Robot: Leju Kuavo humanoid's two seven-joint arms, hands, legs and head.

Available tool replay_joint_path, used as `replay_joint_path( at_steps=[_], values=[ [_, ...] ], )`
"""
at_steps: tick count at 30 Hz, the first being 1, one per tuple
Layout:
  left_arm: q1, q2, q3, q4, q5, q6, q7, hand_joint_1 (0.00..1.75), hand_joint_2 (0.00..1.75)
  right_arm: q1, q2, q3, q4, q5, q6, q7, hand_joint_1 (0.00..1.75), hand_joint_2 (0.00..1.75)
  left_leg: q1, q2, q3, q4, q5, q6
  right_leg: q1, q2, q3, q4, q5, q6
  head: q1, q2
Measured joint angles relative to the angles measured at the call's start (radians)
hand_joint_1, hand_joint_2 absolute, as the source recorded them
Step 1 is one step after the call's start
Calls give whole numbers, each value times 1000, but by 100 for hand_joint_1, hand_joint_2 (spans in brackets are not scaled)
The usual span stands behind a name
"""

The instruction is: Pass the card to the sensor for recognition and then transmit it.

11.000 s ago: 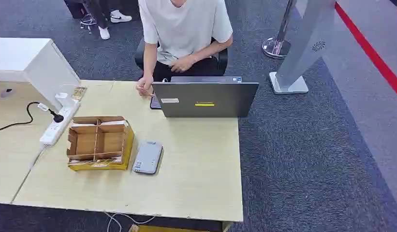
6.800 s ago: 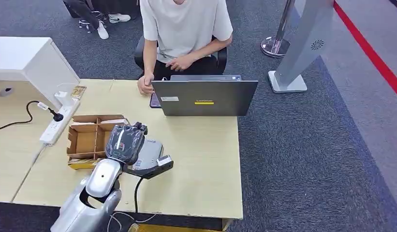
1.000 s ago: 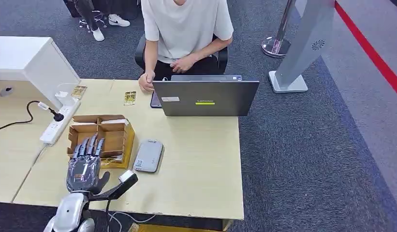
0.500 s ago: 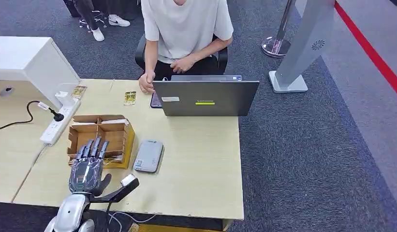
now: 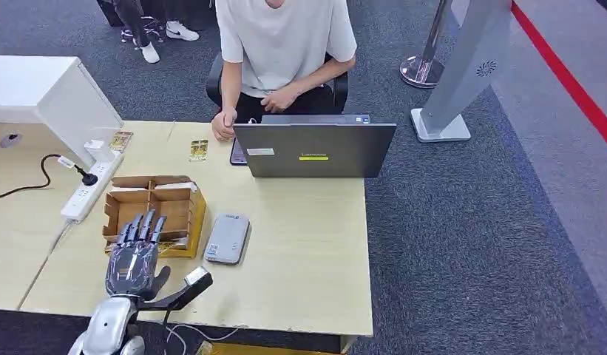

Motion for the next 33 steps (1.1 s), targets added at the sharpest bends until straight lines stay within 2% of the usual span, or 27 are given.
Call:
replay_joint_path(
  at_steps=[8,33],
  values=[
    [0,0,2,0,52,-17,-24,175,175,0,0,-2,0,5,0,0,0,0,0,0,0,0,0,0,0,0,0,0,0,0,0,0],
    [-7,-2,13,0,71,-25,-35,175,175,-1,0,-6,0,11,0,0,0,0,0,0,0,0,0,0,0,0,0,0,0,0,0,0]
  ],
)
